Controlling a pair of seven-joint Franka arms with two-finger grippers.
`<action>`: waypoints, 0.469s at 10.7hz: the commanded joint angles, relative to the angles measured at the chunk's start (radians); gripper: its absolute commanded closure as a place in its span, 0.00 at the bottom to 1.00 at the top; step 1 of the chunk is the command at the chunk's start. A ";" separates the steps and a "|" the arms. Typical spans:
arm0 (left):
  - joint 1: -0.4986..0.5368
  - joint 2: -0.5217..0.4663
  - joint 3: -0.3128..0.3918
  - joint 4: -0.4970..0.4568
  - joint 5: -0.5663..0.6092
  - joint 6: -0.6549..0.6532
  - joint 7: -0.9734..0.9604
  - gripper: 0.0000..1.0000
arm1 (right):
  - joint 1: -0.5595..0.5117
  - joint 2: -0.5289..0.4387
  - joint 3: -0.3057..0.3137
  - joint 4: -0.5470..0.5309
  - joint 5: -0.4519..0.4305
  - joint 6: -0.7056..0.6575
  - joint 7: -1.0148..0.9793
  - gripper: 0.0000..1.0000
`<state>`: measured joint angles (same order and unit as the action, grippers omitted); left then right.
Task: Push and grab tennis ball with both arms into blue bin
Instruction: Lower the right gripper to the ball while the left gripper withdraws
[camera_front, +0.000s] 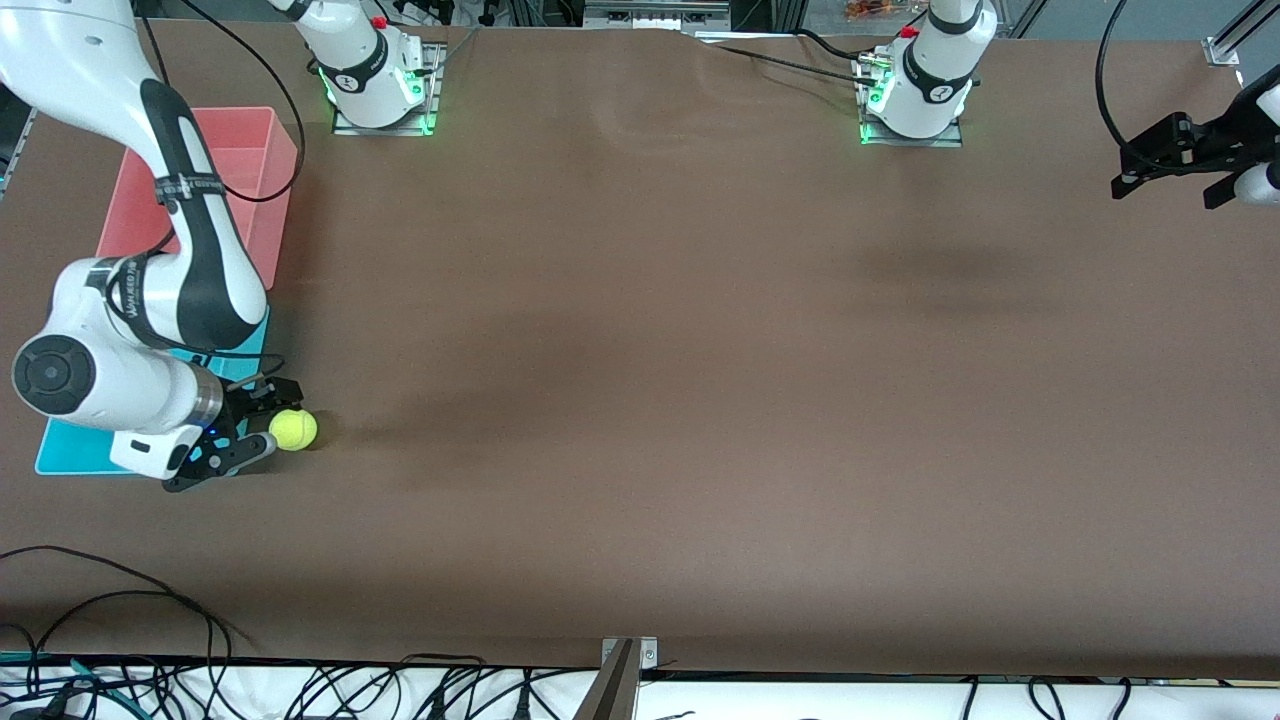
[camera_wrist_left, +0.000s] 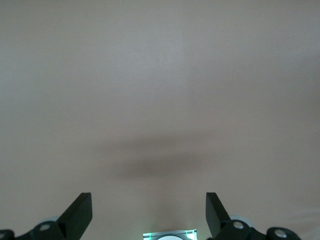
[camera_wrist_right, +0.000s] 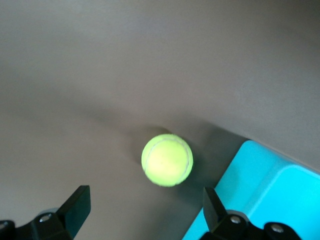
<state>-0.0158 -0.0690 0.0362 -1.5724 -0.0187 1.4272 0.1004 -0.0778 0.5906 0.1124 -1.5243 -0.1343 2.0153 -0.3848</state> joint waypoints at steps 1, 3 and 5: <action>-0.021 0.014 0.002 0.035 -0.020 -0.025 -0.027 0.00 | 0.004 0.053 0.004 0.013 -0.100 0.039 0.136 0.00; -0.039 0.044 0.002 0.037 -0.009 -0.019 -0.031 0.00 | 0.016 0.077 0.004 0.010 -0.172 0.039 0.208 0.00; -0.042 0.052 -0.004 0.046 -0.018 -0.017 -0.050 0.00 | 0.018 0.087 0.004 -0.023 -0.176 0.031 0.211 0.00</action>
<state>-0.0474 -0.0508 0.0327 -1.5698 -0.0195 1.4271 0.0844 -0.0658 0.6639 0.1141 -1.5245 -0.2806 2.0498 -0.2036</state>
